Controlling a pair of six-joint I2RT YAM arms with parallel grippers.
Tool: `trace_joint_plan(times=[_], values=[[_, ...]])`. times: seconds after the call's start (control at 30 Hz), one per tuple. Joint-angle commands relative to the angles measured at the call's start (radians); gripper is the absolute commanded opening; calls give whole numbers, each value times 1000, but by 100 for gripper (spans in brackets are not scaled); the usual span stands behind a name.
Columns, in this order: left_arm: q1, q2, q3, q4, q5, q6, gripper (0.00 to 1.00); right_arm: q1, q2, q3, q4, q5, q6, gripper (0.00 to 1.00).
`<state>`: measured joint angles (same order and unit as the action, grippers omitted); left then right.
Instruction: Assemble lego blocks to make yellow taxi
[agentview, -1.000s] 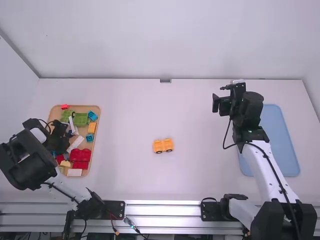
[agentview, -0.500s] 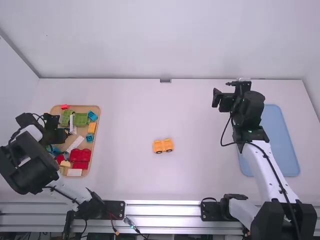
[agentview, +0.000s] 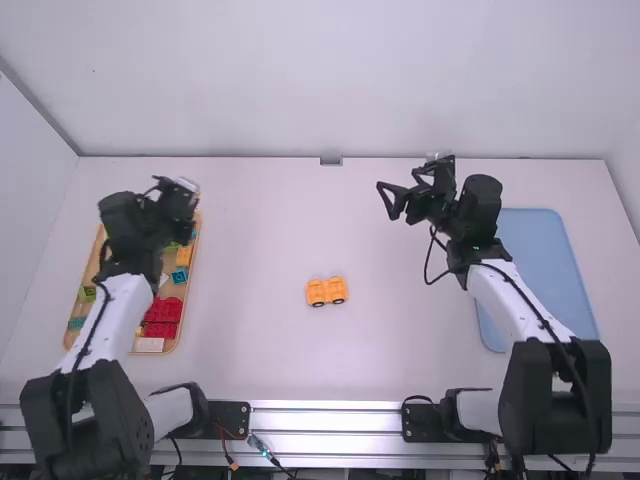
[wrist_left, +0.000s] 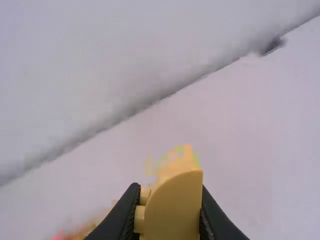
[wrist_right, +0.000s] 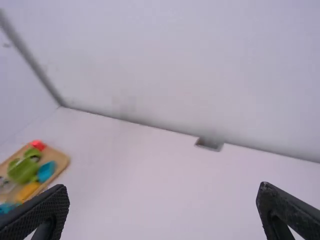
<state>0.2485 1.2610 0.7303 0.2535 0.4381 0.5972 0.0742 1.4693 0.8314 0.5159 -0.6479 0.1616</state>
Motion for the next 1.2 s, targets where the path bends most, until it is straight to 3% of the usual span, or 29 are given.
trace_joint_plan(times=[0.0,0.07,0.27,0.47,0.5,0.63,0.77,1.17], values=[[-133,-17,-76,91,14,-6,8,37,67,31,61,-163,59,99],[-221,-10,-99,150,16,-8,2,69,116,31,140,-231,66,99],[-363,85,-82,288,21,-156,2,134,193,31,288,-302,142,99],[-464,233,-26,437,21,-216,2,186,192,33,301,-227,96,100],[-487,270,3,451,21,-216,2,195,192,33,300,-196,97,96],[-551,348,95,454,18,-271,2,200,192,33,312,-181,108,89],[-595,388,158,402,15,-205,2,200,192,33,315,-150,173,88],[-636,391,164,397,19,-166,2,199,192,33,284,-113,201,70]])
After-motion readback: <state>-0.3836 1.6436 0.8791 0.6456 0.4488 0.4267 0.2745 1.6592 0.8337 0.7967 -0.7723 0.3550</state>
